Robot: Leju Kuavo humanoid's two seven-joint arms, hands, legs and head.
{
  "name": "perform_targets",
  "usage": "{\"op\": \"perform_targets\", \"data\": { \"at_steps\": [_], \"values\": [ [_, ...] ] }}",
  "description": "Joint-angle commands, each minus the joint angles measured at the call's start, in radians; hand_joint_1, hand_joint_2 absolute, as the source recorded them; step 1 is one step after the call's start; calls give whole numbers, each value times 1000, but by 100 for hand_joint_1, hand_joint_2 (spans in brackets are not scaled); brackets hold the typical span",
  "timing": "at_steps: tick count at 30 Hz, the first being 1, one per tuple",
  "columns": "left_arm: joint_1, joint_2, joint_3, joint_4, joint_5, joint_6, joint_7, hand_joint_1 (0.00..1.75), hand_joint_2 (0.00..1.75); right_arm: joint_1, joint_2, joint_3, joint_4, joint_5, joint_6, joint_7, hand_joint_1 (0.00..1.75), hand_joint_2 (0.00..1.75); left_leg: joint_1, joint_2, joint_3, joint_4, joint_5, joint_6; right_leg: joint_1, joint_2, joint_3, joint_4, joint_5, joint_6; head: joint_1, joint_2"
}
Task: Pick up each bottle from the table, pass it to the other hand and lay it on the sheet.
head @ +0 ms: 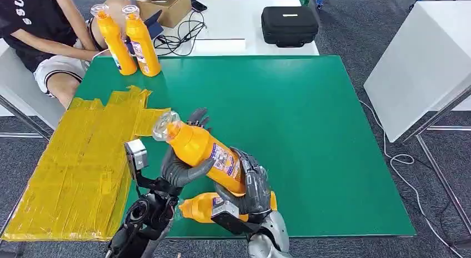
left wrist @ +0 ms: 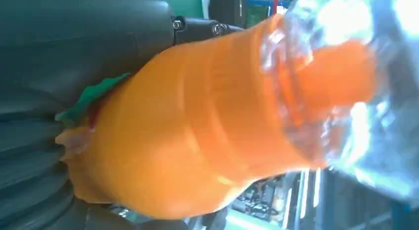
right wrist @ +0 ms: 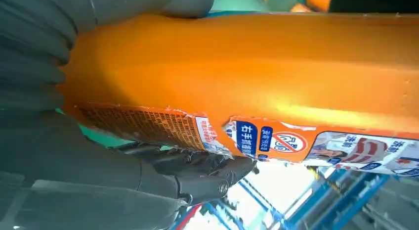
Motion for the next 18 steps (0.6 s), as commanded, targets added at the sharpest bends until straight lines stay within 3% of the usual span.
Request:
{"op": "perform_targets", "data": {
  "at_steps": [1, 2, 3, 18],
  "values": [
    [13, -5, 0, 16, -11, -12, -4, 98, 175, -41, -54, 86, 91, -74, 67, -4, 175, 175, 0, -1, 4, -1, -1, -1, 0, -2, 4, -2, -1, 1, 0, 0],
    [13, -7, -4, 18, -16, -11, -5, 155, 175, -43, -54, 88, 89, -75, 71, -3, 175, 175, 1, 0, 4, -1, -2, -1, 1, -1, 5, -2, -1, 1, 0, 0],
    [13, -7, -5, 19, -16, -11, -5, 175, 175, -44, -55, 89, 86, -82, 73, -5, 175, 175, 1, 0, 6, 0, -3, -1, 1, -2, 8, -3, -2, 1, 0, 0],
    [107, 27, -16, -79, -72, 30, -70, 175, 175, -33, -87, 114, 15, -150, 89, -11, 175, 175, 1, 1, 5, -1, -2, -1, 1, -1, 5, -2, -2, 1, 0, 0]
  ]
}}
